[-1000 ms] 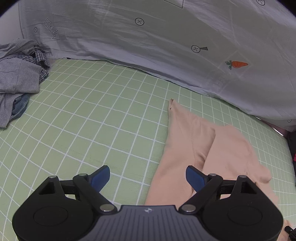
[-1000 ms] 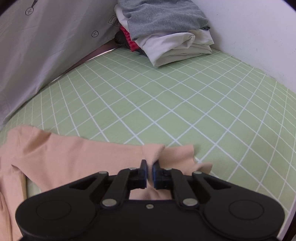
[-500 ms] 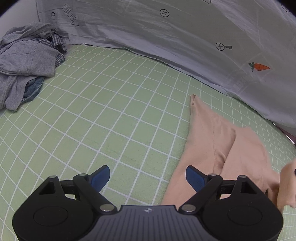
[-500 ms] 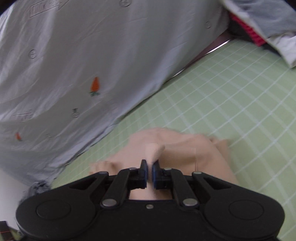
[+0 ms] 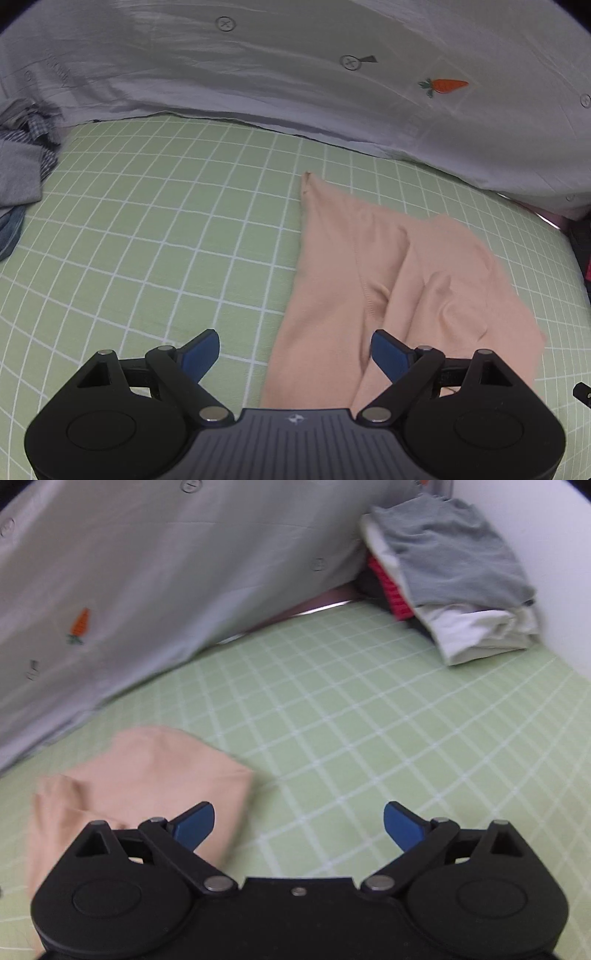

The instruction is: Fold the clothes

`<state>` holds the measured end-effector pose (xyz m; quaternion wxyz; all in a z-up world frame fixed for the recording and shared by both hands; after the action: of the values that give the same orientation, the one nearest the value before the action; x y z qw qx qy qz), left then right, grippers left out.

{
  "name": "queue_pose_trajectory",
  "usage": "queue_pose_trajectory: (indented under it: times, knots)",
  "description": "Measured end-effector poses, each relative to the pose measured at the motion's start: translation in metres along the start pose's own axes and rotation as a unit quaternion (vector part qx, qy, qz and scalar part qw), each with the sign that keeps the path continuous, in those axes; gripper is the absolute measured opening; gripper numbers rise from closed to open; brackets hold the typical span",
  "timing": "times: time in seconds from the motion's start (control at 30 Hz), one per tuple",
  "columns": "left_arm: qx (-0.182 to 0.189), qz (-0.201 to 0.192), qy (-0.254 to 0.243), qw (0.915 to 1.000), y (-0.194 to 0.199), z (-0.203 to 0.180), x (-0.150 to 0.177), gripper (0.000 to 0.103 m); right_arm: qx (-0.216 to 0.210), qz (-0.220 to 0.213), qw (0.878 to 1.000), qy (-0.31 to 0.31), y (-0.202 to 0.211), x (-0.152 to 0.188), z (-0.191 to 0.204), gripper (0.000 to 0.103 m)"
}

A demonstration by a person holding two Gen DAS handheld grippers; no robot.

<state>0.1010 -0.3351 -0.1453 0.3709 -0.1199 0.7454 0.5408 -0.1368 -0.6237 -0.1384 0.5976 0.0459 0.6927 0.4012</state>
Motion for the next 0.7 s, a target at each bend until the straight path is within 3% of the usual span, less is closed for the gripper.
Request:
queue_pose_trajectory:
  times: [0.13,0.3,0.47,0.67,0.7]
  knots:
    - [0.039,0.007,-0.041,0.9984,-0.013,-0.038,-0.002,0.088,0.045,0.022,0.999,-0.013,-0.005,0.009,-0.03,0.102]
    - [0.076,0.009,-0.099,0.9922,-0.024,-0.085,-0.012,0.08,0.062,0.039,0.997,-0.035,-0.014,0.014,-0.04,0.102]
    - [0.114,0.03,-0.139,0.9833,-0.034,-0.116,-0.002,0.072,0.068,0.055,0.996,-0.03,-0.022,0.021,-0.038,0.102]
    - [0.116,0.058,-0.148,0.9805,-0.049,-0.129,0.01,0.049,0.069,0.071,0.995,-0.025,-0.03,0.026,-0.036,0.102]
    - [0.113,0.06,-0.149,0.9806,-0.05,-0.129,0.011,0.037,0.07,0.073,0.995,-0.024,-0.031,0.026,-0.036,0.102]
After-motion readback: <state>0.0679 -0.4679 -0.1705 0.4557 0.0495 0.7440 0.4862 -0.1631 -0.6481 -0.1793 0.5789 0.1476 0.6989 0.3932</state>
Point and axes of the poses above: each gripper's, at about its wrist camera, not at the fingertips, and y roughly against the way its jaws point, z to its left, x to its underside, the point moved 7 cm from there along -y, roughly the way its jaws point, and after that the axes turned 12 degrees about -z, right-handed, at the moved point
